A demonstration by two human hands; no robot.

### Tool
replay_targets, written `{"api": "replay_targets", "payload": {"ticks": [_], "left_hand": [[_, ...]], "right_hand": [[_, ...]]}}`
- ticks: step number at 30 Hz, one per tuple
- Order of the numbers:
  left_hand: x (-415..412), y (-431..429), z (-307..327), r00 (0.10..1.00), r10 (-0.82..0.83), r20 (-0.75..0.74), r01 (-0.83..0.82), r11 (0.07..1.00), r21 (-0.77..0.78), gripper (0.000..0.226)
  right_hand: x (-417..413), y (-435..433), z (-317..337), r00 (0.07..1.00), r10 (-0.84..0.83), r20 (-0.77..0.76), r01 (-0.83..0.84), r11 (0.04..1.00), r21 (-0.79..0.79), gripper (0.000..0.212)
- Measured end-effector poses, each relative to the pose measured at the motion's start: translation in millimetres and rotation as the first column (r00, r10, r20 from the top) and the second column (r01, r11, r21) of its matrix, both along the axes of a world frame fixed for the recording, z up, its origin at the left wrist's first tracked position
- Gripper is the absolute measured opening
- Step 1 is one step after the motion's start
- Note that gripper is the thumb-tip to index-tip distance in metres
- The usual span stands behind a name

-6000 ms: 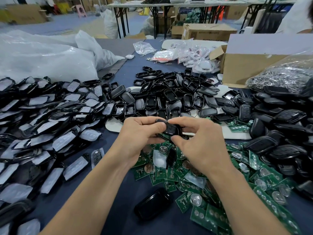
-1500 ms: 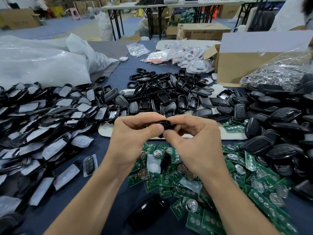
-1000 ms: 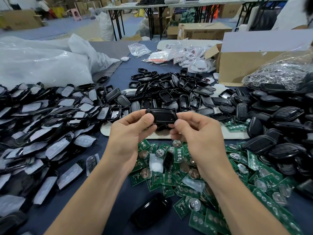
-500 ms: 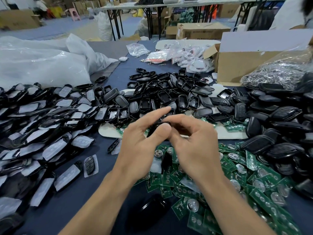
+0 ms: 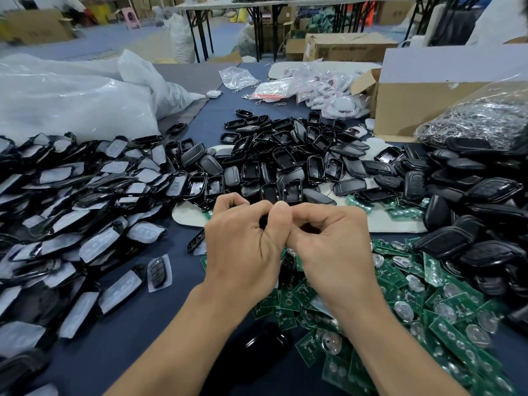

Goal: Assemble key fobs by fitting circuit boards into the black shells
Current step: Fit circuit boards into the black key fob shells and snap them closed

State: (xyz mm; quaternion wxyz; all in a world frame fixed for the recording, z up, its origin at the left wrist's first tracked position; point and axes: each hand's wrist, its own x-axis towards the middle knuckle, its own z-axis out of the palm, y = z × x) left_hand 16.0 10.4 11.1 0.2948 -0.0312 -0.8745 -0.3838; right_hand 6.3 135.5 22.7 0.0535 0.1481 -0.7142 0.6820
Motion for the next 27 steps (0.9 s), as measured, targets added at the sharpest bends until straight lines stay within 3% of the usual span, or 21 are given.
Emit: {"api": "replay_targets", "payload": {"ticks": [2, 4, 6, 9, 15, 24, 27], "left_hand": [[-3.0, -0.3, 0.6, 0.998, -0.034, 0.047, 0.031, 0.998, 0.062, 0.053], [-4.3, 0.9, 4.0, 0.992, -0.105, 0.07, 0.086, 0.967, 0.241, 0.031], [-4.6, 1.8, 7.2, 0.978, -0.202, 0.052, 0.158, 0.881, 0.445, 0.02], [-5.1, 1.0, 9.2, 0.972, -0.236, -0.016, 0.203, 0.795, 0.572, 0.015], [-7.0, -4.0, 9.6, 0.976, -0.193, -0.099, 0.212, 0.75, 0.627, 0.021], [-8.5, -3.9, 4.3, 0.992, -0.129, -0.001, 0.092, 0.699, 0.709, 0.022], [-11.0, -0.9, 9.5, 0.981, -0.189, 0.053, 0.094, 0.687, 0.721, 0.012]], "right_hand": [[-1.5, -0.3, 1.3, 1.0, -0.001, -0.005, 0.001, 1.0, 0.003, 0.015], [-4.3, 0.7, 2.4, 1.0, -0.02, 0.0, 0.02, 0.999, -0.046, 0.015], [-6.6, 3.7, 2.9, 0.998, -0.051, 0.024, 0.054, 0.991, -0.12, 0.02], [-7.6, 4.5, 2.2, 0.995, -0.048, 0.09, 0.068, 0.968, -0.24, 0.021], [-7.1, 3.7, 3.9, 0.983, 0.072, 0.167, 0.001, 0.916, -0.402, 0.031], [-6.8, -3.1, -4.0, 0.973, 0.038, 0.23, 0.046, 0.937, -0.347, 0.033], [-9.4, -0.2, -3.4, 0.967, 0.03, 0.255, 0.062, 0.937, -0.344, 0.029]]}}
